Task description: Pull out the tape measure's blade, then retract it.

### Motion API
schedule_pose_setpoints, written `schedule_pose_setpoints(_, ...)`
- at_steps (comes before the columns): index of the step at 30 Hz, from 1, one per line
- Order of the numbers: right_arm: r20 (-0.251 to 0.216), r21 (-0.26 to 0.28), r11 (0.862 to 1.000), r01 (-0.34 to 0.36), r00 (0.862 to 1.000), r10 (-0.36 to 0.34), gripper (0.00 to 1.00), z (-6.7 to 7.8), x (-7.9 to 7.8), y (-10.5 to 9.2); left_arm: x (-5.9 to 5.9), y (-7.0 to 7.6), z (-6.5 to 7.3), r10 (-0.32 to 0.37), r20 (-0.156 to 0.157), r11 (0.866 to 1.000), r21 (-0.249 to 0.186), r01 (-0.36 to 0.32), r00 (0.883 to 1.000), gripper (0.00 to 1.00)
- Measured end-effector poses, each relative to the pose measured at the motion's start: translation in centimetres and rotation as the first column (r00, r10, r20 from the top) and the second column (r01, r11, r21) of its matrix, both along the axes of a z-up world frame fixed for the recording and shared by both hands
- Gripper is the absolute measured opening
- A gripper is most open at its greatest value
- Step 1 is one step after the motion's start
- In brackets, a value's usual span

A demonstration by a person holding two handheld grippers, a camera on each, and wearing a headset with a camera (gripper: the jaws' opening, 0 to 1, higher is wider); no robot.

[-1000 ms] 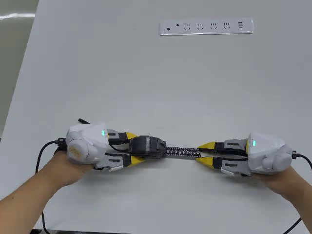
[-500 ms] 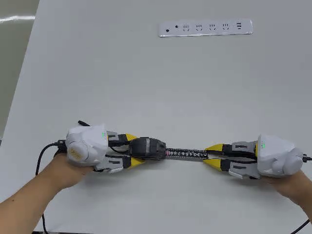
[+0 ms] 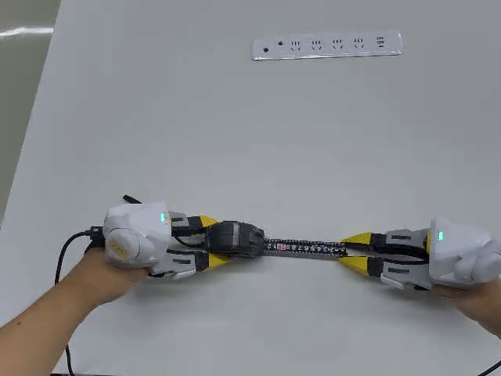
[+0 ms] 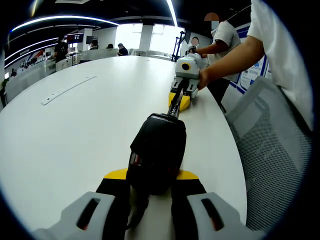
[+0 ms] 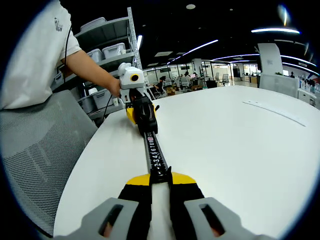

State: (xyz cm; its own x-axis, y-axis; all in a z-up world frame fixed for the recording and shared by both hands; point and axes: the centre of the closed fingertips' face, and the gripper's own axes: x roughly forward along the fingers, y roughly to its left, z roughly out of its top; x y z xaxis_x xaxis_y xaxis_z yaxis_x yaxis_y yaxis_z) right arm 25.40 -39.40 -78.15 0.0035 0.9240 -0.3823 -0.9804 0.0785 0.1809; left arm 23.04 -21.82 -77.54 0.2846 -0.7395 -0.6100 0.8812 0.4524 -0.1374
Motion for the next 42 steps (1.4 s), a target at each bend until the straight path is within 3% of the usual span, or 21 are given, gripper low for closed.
schedule_pose_setpoints(17,-0.006,-0.005,1.000,0.020,1.000,-0.020,0.10,0.9,0.1,-1.1,0.1,0.0,0.0,-0.002,-0.002,1.000,0.002,0.002,1.000,0.27)
schedule_pose_setpoints(42,-0.024,-0.007,0.999,0.032,0.999,-0.032,0.10,0.5,0.2,-3.4,0.1,-0.2,0.0,-0.001,-0.004,1.000,0.006,0.001,1.000,0.27)
